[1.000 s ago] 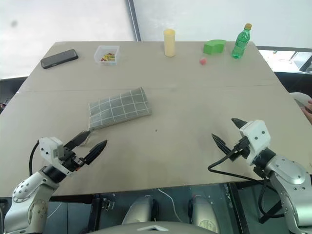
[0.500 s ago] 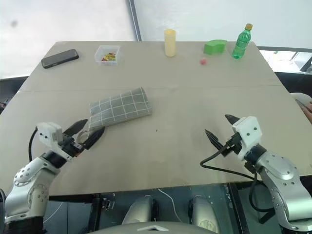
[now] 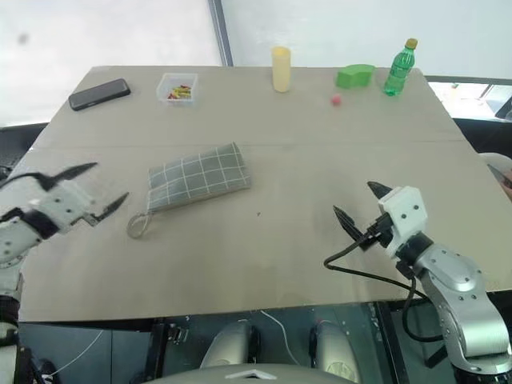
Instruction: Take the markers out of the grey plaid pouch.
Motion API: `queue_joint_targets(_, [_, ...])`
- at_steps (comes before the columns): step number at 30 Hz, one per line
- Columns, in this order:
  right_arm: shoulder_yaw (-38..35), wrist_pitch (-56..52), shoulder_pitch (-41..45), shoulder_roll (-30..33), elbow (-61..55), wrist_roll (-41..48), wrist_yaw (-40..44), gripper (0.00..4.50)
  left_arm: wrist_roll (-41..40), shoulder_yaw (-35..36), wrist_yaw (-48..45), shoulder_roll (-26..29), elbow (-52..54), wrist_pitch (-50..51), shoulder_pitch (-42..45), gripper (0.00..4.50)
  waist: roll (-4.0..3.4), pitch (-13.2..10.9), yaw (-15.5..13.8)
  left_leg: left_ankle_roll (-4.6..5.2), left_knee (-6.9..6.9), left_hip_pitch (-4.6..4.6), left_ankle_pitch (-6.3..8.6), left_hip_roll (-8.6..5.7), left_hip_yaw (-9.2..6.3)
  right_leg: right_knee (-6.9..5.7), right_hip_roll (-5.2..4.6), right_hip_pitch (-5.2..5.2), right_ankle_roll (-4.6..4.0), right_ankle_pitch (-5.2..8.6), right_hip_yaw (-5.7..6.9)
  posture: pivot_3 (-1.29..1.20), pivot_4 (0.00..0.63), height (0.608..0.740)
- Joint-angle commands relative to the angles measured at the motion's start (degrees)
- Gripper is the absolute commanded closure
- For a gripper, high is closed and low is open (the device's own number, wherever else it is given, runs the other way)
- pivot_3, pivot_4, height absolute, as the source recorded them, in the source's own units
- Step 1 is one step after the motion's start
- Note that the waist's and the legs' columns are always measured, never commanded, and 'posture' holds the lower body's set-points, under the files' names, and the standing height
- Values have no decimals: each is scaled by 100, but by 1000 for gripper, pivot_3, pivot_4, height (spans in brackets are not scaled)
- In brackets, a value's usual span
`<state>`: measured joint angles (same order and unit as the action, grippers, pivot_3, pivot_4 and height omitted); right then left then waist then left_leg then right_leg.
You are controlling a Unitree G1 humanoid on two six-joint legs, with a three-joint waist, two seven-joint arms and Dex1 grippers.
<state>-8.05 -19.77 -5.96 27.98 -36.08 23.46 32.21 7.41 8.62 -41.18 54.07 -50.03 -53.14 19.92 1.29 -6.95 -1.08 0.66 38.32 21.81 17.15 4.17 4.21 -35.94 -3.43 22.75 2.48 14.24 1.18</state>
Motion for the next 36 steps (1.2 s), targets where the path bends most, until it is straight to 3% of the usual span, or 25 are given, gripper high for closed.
queue_joint_targets(1, [-76,196,-65,156,-533,746,660,0,473,-394,67,364,-643,-983,442,227,2,0,18,0,0,1,0,1,0,0,1,1,0,0,-1,0,150,740])
queue_joint_targets(5, [19,257,98,441,-798,1091,1170,0,1048,-831,390,680,-1284,-1576,800,227,2,0,50,3,-1,-3,2,2,4,-1,1,1,1,-1,-4,0,150,740])
queue_joint_targets(10, [176,82,342,586,-1021,1381,1217,0,1979,-1346,1429,925,-1531,-1966,1191,227,6,3,13,23,1,-5,13,3,0,-8,1,0,2,-1,-2,0,150,740])
queue_joint_targets(20, [319,161,386,602,-1023,1327,1186,0,4327,-2475,4680,745,-901,-2419,2020,227,9,4,-8,22,6,-2,12,2,1,-12,-1,-1,3,-1,-1,0,150,740])
queue_joint_targets(25, [363,252,330,564,-960,1189,1154,0,4548,-2819,5198,824,-1075,-2613,2048,227,9,3,27,3,5,-2,2,2,3,-12,-1,1,3,-1,-2,0,150,740])
queue_joint_targets(36, [615,344,425,426,-847,910,998,0,4536,-3097,5541,661,-1002,-2006,1953,227,10,4,11,2,8,-4,1,2,3,-20,-1,1,3,-1,-2,0,150,740])
